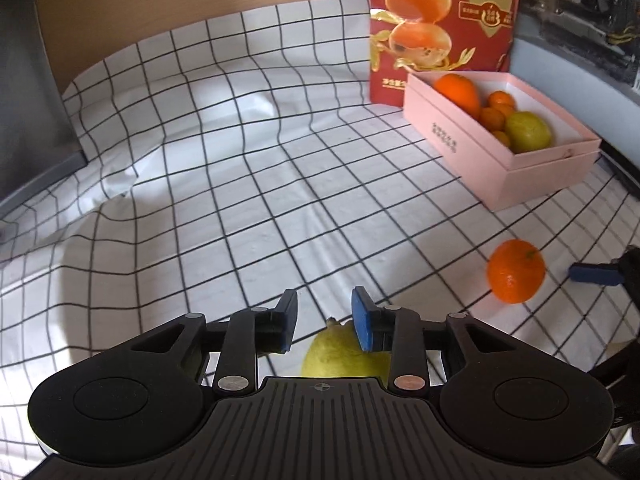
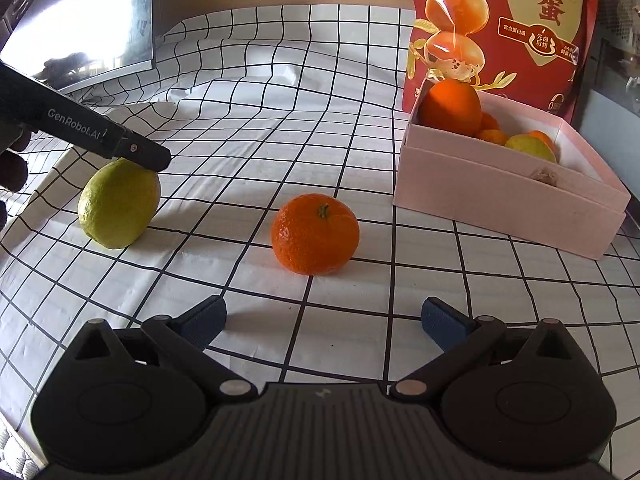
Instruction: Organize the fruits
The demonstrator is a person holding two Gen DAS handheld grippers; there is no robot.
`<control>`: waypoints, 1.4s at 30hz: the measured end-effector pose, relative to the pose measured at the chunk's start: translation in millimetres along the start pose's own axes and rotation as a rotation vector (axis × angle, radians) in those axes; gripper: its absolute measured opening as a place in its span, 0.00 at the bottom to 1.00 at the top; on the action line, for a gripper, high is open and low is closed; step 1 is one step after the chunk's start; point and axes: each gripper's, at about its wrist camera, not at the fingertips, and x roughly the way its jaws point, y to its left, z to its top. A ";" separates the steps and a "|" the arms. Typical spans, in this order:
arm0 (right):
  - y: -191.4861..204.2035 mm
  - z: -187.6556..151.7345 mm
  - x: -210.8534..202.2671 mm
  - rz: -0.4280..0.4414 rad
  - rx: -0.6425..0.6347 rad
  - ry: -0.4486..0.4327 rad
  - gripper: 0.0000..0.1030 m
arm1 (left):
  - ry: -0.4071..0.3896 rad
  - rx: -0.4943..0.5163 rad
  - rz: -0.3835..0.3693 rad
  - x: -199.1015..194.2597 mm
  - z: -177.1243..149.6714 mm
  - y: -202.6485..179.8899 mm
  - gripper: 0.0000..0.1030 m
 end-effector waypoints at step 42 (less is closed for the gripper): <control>0.7 -1.0 0.2 0.003 -0.008 -0.007 1.00 | 0.056 0.165 -0.047 -22.5 -19.5 -35.7 0.74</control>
